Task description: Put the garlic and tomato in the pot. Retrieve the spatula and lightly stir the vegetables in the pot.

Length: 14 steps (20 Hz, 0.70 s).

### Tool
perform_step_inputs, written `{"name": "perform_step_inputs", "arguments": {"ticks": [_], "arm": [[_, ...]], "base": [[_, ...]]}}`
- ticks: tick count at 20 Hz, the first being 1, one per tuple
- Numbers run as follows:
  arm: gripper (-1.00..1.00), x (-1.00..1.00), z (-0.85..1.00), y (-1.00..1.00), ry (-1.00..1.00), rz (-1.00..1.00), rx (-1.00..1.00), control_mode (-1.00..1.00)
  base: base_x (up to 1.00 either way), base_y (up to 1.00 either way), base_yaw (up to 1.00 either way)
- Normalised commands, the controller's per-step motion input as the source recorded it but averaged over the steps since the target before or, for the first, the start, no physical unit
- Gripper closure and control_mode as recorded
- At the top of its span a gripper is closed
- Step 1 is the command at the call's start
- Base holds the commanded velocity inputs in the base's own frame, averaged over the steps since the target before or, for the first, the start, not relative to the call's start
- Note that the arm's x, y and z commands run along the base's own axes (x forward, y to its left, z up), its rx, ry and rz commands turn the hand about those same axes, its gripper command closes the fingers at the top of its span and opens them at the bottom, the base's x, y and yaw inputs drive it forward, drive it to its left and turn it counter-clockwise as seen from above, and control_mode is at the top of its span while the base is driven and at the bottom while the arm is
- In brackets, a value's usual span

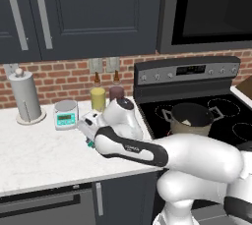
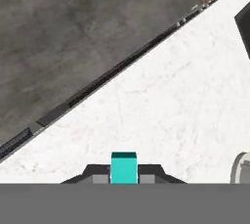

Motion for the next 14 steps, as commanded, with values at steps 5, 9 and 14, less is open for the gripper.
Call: {"name": "perform_step_inputs", "arguments": {"ticks": [5, 9, 14], "arm": [[1.00, -0.54, 1.00, -0.20, 0.00, -0.31, 0.50, -1.00], [1.00, -0.32, 1.00, -0.31, 0.04, -0.40, 0.49, -1.00], [1.00, -0.11, 1.00, -0.38, 0.14, -0.44, 0.49, -1.00]], "base": [[0.00, 0.00, 0.00], [0.00, 0.00, 0.00], [0.00, 0.00, 0.00]]}}
